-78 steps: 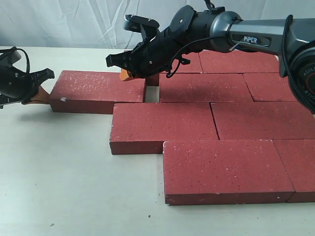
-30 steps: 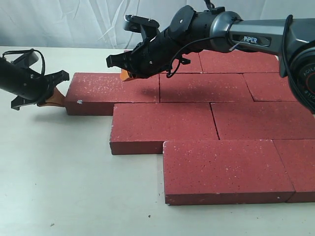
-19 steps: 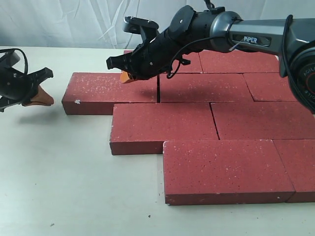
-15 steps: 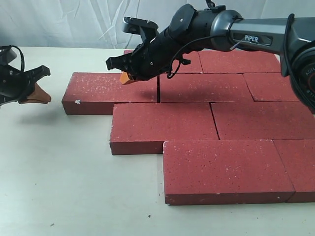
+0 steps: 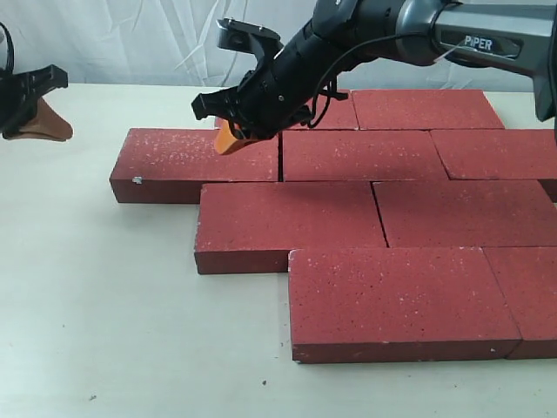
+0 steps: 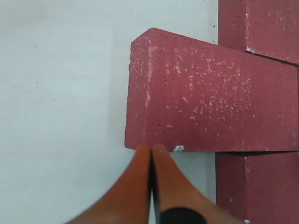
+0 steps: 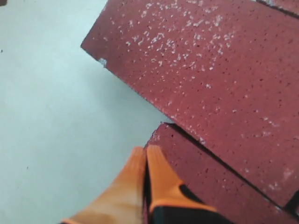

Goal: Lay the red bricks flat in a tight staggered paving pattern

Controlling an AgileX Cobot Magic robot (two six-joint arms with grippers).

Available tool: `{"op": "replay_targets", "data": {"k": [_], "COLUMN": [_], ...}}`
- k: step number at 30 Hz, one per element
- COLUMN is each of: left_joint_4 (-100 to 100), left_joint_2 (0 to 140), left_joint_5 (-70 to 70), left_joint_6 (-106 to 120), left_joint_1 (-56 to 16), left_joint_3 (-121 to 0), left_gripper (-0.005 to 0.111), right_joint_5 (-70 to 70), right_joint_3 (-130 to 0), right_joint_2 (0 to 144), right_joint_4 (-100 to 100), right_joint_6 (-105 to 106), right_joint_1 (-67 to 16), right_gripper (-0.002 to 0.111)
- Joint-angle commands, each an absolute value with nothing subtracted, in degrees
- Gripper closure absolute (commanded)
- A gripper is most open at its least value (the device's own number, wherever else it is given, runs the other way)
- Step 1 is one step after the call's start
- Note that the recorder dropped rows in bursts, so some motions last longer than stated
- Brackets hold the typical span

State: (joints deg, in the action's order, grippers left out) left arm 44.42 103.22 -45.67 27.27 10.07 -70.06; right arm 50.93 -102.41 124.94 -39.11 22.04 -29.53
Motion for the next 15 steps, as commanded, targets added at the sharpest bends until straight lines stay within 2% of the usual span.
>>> {"op": "replay_targets", "data": {"k": [1,8,15], "left_joint_4": [37.99,30.24,23.2], "left_joint_2": [97.93,90.99,84.55], "left_joint_5": [-46.55,-45.11,-40.58], "left_joint_6": [22.53,17.47,10.58], "left_joint_1": [7.36,1.42,-2.31], "left_joint_3": [-70.18,-70.18,-66.0], "left_gripper": [0.107,0.107,0.107], "right_joint_5": [54.98,63.82,65.82], "right_joint_3": [-102.53,-102.4,-99.76], "right_joint_2": [122.75,122.04,120.12], "right_joint_4": [-38.08,-33.94,-32.82], "right_joint_6": [22.21,19.14,16.68], "right_joint_1": [-29.17,-29.17,-27.28], "right_gripper": [0.109,0.109,0.109]}}
